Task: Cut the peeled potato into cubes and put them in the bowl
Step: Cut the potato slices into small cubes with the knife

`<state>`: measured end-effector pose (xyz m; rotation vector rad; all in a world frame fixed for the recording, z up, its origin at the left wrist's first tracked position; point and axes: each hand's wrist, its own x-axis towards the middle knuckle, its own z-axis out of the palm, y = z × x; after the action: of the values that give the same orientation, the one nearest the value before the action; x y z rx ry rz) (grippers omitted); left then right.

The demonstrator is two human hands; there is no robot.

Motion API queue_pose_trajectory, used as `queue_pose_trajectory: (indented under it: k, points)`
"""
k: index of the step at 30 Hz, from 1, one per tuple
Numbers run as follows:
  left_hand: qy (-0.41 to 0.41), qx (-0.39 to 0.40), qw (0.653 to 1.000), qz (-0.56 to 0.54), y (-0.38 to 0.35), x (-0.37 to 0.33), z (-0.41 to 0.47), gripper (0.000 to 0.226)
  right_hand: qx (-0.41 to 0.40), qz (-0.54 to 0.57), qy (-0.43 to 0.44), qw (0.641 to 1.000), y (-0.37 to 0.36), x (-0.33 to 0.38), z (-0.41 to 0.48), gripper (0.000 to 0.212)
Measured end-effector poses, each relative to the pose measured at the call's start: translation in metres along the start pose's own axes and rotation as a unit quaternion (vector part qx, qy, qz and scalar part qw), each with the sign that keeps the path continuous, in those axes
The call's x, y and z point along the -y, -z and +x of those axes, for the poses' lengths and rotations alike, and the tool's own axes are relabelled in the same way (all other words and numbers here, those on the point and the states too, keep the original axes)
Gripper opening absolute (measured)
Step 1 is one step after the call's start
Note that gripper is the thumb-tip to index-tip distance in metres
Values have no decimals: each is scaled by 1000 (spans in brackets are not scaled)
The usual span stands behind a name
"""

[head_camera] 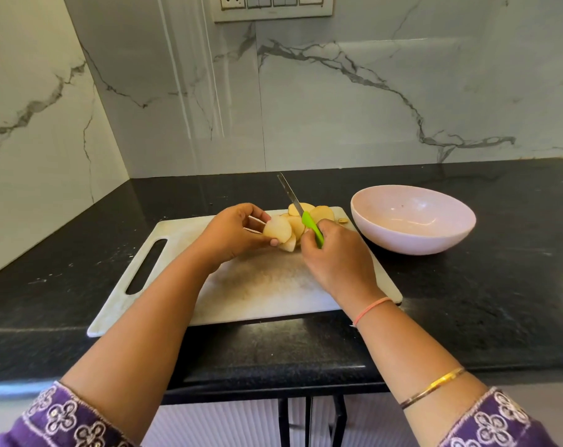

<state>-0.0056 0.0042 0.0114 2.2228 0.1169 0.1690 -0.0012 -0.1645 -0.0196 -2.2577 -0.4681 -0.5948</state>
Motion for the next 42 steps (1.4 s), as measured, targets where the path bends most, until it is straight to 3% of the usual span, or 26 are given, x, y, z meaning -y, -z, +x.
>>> queue_pose_trajectory:
  k: [4,9,13,18,25,30,35,42]
  points:
    - [1,7,997,-79,-5,-1,-1,23,2,2,-7,1000,-1,-1,0,37]
    - [27,9,996,-80,-8,1,1,16,4,17,-20,1000,0,1,1,39]
    - [52,9,996,-77,-7,4,3,12,0,135,-57,989,0,2,3,39]
    - [30,16,996,-87,-12,6,2,16,66,267,-98,957,0,11,3,30]
    - [37,2,995,-88,-9,4,2,16,65,197,-91,974,-5,7,4,30]
    - [71,-44,990,-115,6,6,3,30,54,209,-84,973,-1,9,1,30]
    - [70,-52,995,-41,18,16,-1,33,49,232,-96,967,1,14,1,27]
    - [80,-78,993,41,21,26,-1,15,193,288,-132,929,-19,44,-11,24]
